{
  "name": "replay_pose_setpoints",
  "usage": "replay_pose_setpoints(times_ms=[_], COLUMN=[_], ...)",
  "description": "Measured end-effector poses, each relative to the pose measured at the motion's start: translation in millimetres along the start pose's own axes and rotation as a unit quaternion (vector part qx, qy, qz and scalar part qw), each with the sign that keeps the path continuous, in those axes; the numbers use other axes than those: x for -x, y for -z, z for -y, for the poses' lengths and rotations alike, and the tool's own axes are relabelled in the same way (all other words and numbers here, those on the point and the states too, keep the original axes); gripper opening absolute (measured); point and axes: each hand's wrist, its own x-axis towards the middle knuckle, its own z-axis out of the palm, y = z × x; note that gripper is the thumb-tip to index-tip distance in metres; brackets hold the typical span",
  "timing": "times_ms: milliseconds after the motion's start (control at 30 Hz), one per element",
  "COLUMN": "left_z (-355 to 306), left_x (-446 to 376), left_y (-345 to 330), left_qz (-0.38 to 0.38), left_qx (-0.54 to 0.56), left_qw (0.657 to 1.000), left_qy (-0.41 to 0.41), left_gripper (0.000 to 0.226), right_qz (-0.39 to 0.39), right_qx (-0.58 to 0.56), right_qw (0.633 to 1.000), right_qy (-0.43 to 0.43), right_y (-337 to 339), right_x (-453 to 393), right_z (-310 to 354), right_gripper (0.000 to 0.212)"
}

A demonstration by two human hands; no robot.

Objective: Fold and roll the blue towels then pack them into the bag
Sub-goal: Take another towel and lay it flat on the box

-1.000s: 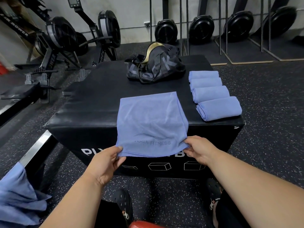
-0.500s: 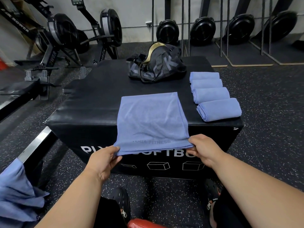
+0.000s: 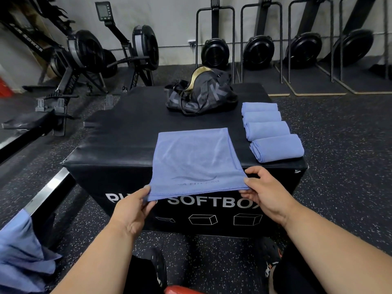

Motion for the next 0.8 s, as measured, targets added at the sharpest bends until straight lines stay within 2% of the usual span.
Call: replay_pose_setpoints(times_ms=[200,300,433,567,800], left_z=[-19,-37,-71,-109,-138], left_x=[12,24,47,70,80], left_y=[-8,-13,-19,-32,-45], left_qz=[0.007,0.036,0.049,0.046,0.025], left_qx=[-0.001,0.020,0.070,0.071,0.070], left_qw=[0.999,0.998,0.993,0.988,0.991], left_qy=[-0.033,-0.044,-0.079,-0.133,-0.113], left_gripper=[0.013,0.025,0.016,0.027,0.024], right_qz=[0.008,0.005,-0.001,-0.010,-0.009], right_qx=[-0.042,-0.077,-0.128,-0.082,-0.065], right_qw=[0.999,0.996,0.989,0.989,0.995], right_qy=[0.023,0.040,0.078,0.120,0.070], right_y=[-9,-11,-15,-19,-31], right_x=[10,16,27,39,49], right_z=[25,45,75,105,125], right_gripper=[0.019,0.024,0.028,0.029,0.031])
